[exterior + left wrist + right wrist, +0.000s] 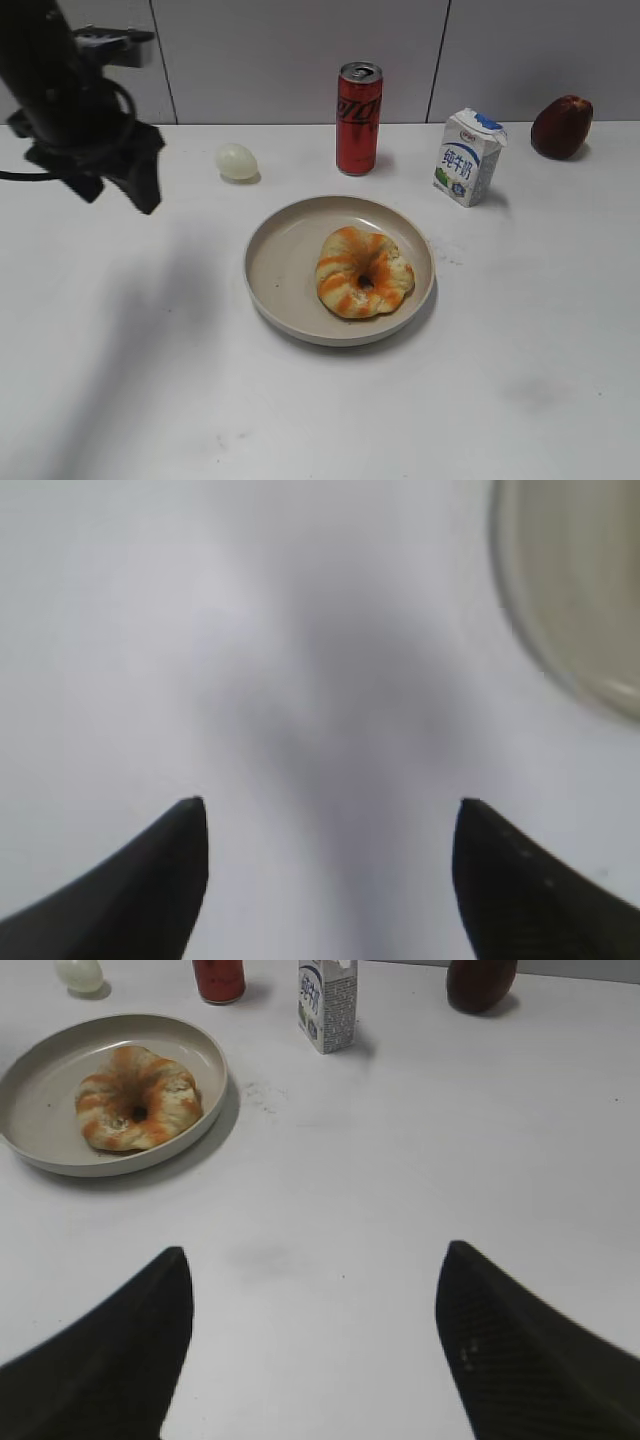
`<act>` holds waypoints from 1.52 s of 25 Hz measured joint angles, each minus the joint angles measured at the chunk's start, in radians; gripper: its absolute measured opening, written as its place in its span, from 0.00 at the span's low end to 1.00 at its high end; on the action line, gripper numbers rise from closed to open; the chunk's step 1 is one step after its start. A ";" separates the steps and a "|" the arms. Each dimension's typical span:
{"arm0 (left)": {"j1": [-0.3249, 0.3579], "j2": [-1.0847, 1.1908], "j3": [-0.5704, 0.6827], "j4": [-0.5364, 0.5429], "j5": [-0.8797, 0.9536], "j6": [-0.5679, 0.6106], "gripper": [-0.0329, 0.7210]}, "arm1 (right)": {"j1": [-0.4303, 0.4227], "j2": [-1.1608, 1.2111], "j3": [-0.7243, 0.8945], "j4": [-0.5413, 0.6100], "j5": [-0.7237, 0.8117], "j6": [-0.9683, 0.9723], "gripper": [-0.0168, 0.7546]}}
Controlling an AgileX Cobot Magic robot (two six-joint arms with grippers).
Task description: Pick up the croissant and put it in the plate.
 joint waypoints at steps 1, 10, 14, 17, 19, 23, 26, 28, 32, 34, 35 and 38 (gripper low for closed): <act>0.036 -0.001 0.000 0.000 0.013 -0.002 0.81 | 0.000 0.000 0.000 0.000 0.000 0.000 0.76; 0.238 -0.246 0.193 0.065 0.025 -0.007 0.81 | 0.000 0.000 0.000 0.000 0.000 0.000 0.76; 0.246 -0.442 0.307 0.078 0.028 -0.007 0.80 | 0.000 0.000 0.000 0.000 0.000 0.000 0.76; 0.246 -0.583 0.373 0.077 0.030 -0.007 0.79 | 0.000 0.000 0.000 0.000 0.000 0.000 0.76; 0.247 -0.681 0.423 0.077 0.029 -0.007 0.79 | 0.000 0.000 0.000 0.000 0.000 0.000 0.76; 0.247 -0.873 0.536 0.077 0.030 -0.007 0.77 | 0.000 0.000 0.000 0.000 0.000 0.000 0.76; 0.247 -1.014 0.631 0.077 0.010 -0.007 0.77 | 0.000 0.000 0.000 0.000 0.000 0.000 0.76; 0.247 -1.102 0.687 0.077 -0.023 -0.007 0.77 | 0.000 0.000 0.000 0.000 0.000 0.000 0.76; 0.247 -1.263 0.792 0.077 -0.075 -0.007 0.76 | 0.000 0.000 0.000 0.000 0.000 0.000 0.76; 0.247 -1.330 0.832 0.078 -0.077 -0.007 0.76 | 0.000 0.000 0.000 0.000 0.000 0.000 0.76; 0.247 -1.355 0.853 0.078 -0.079 -0.007 0.76 | 0.000 0.000 0.000 0.000 0.000 0.000 0.76; 0.247 -1.435 0.914 0.078 -0.093 -0.007 0.76 | 0.000 0.000 0.000 0.000 0.000 0.000 0.76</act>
